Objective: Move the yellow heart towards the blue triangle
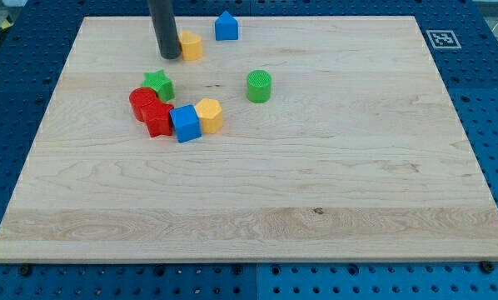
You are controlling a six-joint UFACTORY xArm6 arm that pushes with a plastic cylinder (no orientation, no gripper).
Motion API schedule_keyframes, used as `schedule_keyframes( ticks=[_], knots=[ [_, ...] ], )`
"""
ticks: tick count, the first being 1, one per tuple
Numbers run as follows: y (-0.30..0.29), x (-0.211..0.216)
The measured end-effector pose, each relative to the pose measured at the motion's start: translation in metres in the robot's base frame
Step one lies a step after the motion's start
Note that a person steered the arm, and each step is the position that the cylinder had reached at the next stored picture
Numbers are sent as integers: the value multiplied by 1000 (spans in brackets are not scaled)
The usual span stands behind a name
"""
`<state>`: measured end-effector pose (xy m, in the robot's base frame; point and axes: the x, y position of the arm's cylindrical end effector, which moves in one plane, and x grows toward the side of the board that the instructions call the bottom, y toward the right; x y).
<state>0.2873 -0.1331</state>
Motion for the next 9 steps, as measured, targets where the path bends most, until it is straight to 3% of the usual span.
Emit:
schedule_keyframes(
  ticks=[9],
  knots=[
    [35,14]
  ],
)
